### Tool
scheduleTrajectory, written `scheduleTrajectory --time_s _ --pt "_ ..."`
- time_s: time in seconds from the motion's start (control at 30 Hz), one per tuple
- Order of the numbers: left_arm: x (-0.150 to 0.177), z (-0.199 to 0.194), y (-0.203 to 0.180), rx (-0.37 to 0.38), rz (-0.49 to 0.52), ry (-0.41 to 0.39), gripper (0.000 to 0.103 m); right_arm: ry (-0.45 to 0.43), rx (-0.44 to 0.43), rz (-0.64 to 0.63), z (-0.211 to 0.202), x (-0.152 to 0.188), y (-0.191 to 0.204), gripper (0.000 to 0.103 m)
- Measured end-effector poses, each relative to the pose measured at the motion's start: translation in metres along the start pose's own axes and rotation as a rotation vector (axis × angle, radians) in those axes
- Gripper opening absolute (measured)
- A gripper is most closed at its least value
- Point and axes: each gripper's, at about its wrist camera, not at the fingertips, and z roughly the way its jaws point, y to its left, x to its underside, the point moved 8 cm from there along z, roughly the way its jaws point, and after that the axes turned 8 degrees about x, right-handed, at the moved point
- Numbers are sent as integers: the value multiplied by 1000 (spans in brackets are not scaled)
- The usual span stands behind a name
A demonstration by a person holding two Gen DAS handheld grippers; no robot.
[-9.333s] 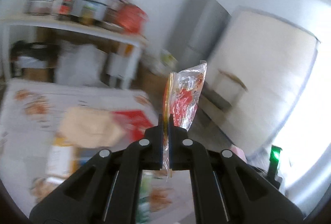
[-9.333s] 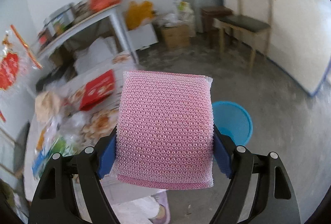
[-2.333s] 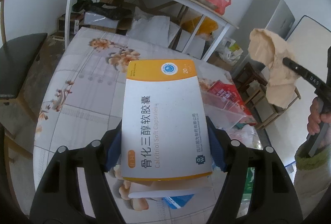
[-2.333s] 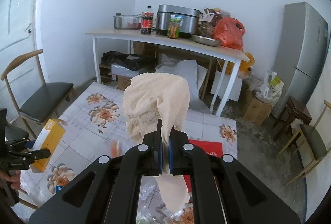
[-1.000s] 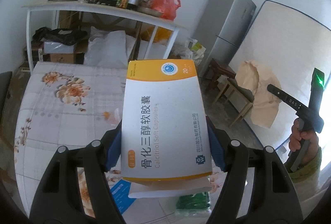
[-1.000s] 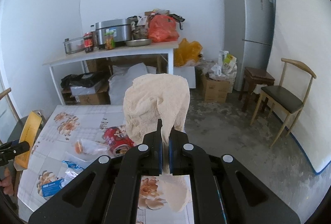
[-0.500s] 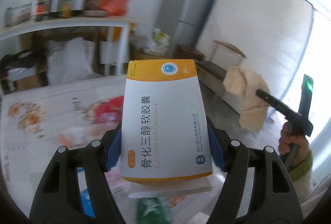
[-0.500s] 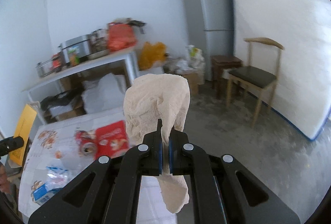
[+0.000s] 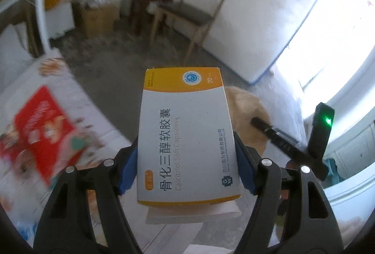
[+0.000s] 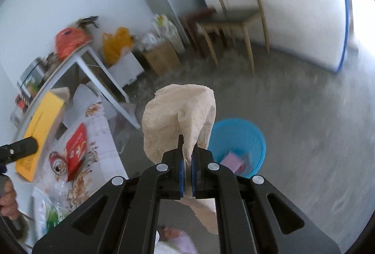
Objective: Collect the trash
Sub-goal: 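Open both grippers over the blue wastebasket to drop the medicine box and beige cloth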
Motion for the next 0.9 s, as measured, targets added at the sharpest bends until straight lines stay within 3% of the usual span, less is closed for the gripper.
scheduleTrajectory --time_s 0.3,0.47,0.53,0.6,0.7,0.9 --pt "-26 159 4 -56 17 232 68 233 -57 306 124 32 -58 5" --pt "-36 212 9 -71 -17 228 69 280 -88 426 183 31 -82 5" --pt "-41 233 16 -81 -47 230 78 296 -108 492 207 32 -95 7" --pt "-44 256 29 -102 -92 242 80 331 -113 563 235 39 -113 20" --pt "-43 267 40 -106 -137 251 81 360 -16 620 254 54 -135 22" --pt "-48 248 37 -64 -127 213 81 323 -2 629 238 67 -146 23"
